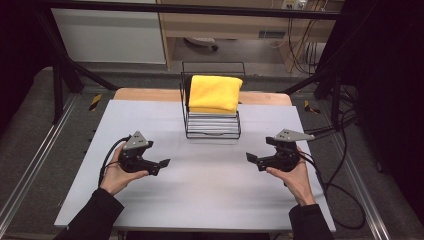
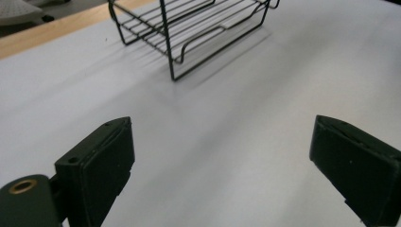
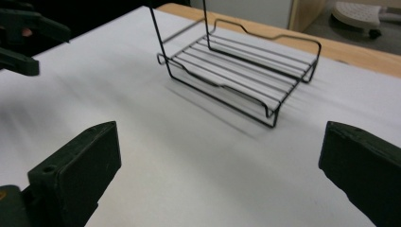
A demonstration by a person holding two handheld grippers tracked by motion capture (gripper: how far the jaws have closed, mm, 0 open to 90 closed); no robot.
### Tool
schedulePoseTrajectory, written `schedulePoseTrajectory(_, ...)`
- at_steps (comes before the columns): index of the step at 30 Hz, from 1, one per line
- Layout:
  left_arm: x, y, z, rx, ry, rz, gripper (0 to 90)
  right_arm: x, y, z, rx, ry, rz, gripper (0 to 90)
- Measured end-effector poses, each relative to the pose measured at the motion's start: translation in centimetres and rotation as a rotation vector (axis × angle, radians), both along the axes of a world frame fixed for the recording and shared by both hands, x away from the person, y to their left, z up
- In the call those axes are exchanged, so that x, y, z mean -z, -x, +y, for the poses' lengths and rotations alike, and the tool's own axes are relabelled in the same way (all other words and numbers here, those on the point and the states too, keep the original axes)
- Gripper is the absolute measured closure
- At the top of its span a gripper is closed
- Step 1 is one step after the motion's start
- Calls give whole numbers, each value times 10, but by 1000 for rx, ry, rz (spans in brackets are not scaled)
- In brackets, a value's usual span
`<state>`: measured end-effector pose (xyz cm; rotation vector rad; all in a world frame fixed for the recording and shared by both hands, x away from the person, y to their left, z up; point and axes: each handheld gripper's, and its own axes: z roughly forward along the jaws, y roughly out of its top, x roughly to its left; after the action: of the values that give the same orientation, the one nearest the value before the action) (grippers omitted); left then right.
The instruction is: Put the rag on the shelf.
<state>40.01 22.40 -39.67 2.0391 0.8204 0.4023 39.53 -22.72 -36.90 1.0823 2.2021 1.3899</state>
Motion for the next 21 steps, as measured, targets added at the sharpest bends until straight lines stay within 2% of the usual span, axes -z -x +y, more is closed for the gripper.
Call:
schedulePoseTrajectory(2, 8, 3, 6, -10, 8, 10, 73, 10, 3, -4, 12, 9, 14, 7)
schedulePoseTrajectory(6, 21, 9, 19, -22, 11, 22, 73, 26, 10, -11, 0, 11, 38, 7)
schedulePoseTrajectory(9, 29, 14, 27, -17, -6, 21, 73, 39, 16, -17, 11, 35, 62, 7)
schedulePoseTrajectory(11, 32, 17, 31, -16, -12, 24, 73, 47, 19, -23, 14, 32, 73, 7)
schedulePoseTrajectory(14, 38, 22, 38, -23, -8, 24, 73, 56, 23, -30, 26, 49, 93, 7)
schedulePoseTrajectory(21, 46, 31, 44, -38, -28, 28, 72, 69, 34, -46, 13, 35, 106, 7)
